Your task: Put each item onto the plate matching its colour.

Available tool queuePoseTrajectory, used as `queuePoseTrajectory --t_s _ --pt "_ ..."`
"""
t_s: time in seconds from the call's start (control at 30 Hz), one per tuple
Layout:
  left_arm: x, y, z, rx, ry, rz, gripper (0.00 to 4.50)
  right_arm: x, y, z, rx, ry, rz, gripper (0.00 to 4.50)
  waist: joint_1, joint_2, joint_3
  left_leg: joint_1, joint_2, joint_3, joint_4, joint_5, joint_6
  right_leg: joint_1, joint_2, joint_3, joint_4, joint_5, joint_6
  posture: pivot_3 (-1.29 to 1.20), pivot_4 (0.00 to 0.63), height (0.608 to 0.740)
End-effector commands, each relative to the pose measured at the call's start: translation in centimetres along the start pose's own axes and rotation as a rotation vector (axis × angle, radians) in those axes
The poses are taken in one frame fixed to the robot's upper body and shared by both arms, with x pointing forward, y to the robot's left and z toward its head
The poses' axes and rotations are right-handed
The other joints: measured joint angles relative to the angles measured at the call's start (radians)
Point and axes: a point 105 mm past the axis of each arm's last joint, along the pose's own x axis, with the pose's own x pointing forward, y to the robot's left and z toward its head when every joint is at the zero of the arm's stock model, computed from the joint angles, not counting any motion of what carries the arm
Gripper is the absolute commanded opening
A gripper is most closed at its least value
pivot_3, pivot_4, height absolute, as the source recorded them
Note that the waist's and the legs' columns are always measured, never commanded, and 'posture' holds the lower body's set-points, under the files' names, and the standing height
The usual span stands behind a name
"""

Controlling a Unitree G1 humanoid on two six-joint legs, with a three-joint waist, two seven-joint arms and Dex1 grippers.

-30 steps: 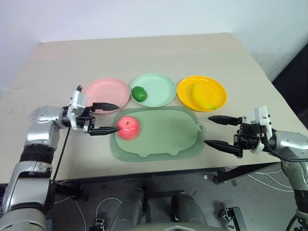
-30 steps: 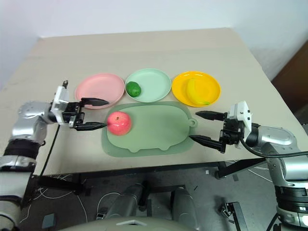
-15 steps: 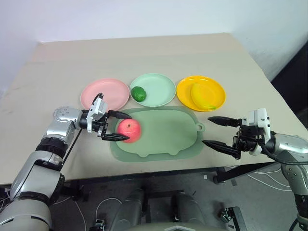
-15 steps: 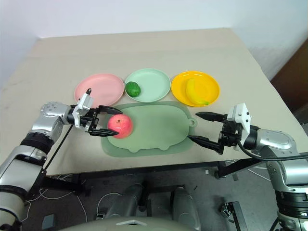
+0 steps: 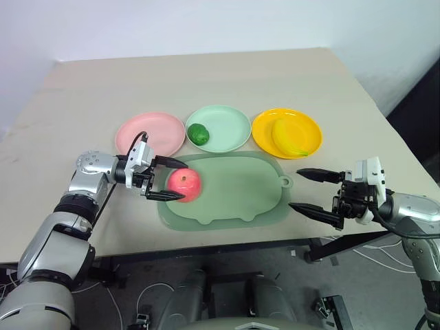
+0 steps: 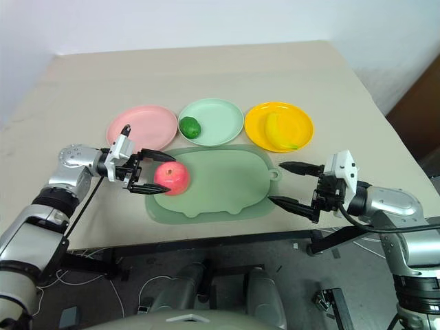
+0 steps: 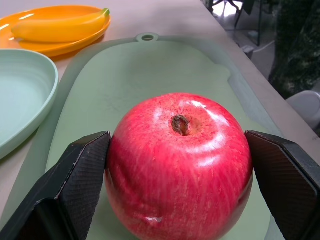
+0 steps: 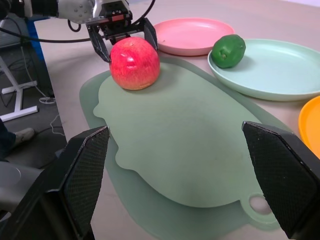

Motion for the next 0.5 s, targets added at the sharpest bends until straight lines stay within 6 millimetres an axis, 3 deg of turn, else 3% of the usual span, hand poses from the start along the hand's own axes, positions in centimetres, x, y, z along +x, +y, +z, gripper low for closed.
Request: queuePoseTrajectory --t_s 0.03,0.3,0.5 --pt "-0.3 -0.8 -1.6 -0.035 0.080 -0.026 3.81 0.2 0.0 0.9 -0.046 -0.022 0.008 4.50 0.000 0.000 0.000 0.000 0.000 0.000 0.000 0.000 0.000 0.000 0.000 0.000 0.000 0.000 0.000 0.00 0.150 0.737" --pt "-0.4 -0.3 -0.7 -0.015 0.035 0.001 3.77 0.3 -0.2 1.0 -0.048 -0.022 0.011 4.50 -0.001 0.000 0.000 0.001 0.000 0.000 0.000 0.000 -0.001 0.001 0.000 0.000 0.000 0.000 0.000 0.00 0.150 0.737" --pt "-1.2 1.2 1.8 -0.042 -0.078 0.061 3.77 0.3 -0.5 1.1 -0.050 -0.020 0.016 4.50 -0.001 0.000 0.000 0.000 0.000 0.000 0.001 0.000 0.000 0.000 0.000 0.000 0.000 0.000 0.000 0.00 0.150 0.737"
